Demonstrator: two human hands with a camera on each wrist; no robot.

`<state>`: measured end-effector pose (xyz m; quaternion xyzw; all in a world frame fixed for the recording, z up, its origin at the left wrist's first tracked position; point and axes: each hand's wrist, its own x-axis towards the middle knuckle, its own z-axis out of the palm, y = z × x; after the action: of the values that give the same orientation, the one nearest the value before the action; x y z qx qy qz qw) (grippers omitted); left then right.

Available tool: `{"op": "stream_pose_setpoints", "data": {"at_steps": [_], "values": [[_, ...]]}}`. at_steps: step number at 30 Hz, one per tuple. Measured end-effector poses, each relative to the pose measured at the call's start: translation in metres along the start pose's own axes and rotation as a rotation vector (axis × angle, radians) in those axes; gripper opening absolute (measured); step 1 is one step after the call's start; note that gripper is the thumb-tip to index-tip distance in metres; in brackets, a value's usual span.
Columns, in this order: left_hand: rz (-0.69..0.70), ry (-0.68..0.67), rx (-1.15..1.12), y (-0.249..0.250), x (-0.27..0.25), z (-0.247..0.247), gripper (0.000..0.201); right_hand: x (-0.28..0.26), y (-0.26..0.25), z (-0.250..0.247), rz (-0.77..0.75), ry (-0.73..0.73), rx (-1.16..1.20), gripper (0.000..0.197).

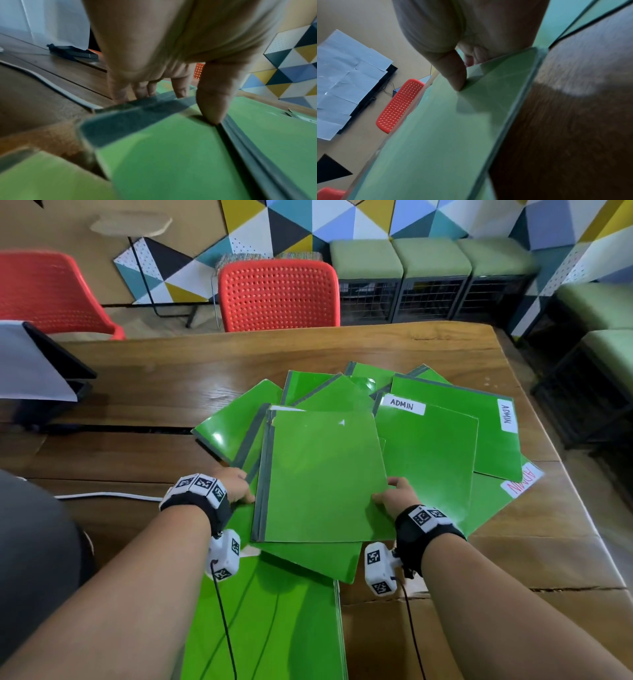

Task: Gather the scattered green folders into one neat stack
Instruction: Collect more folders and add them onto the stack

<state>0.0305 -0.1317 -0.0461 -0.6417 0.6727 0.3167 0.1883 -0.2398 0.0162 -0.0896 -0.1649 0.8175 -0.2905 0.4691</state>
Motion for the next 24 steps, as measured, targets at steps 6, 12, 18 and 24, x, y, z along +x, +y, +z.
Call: {"op": "stream_pose_setpoints", "data": {"at_steps": [6,12,18,24], "values": [[-0.020,0.196,-0.480,0.001,-0.004,0.014,0.079,-0.007,-0.004,0.011,-0.093,0.025,-0.018,0.060],[0.047,0.152,-0.464,-0.006,-0.012,-0.005,0.080,-0.012,-0.011,0.009,-0.301,0.112,-0.085,0.044],[0.022,0.212,-0.585,-0.016,-0.005,-0.031,0.082,0.003,0.008,-0.044,0.017,0.455,-0.405,0.056],[0.036,0.159,-0.643,0.022,0.002,0.006,0.090,0.015,0.042,-0.085,0.277,0.467,-0.440,0.089]]}}
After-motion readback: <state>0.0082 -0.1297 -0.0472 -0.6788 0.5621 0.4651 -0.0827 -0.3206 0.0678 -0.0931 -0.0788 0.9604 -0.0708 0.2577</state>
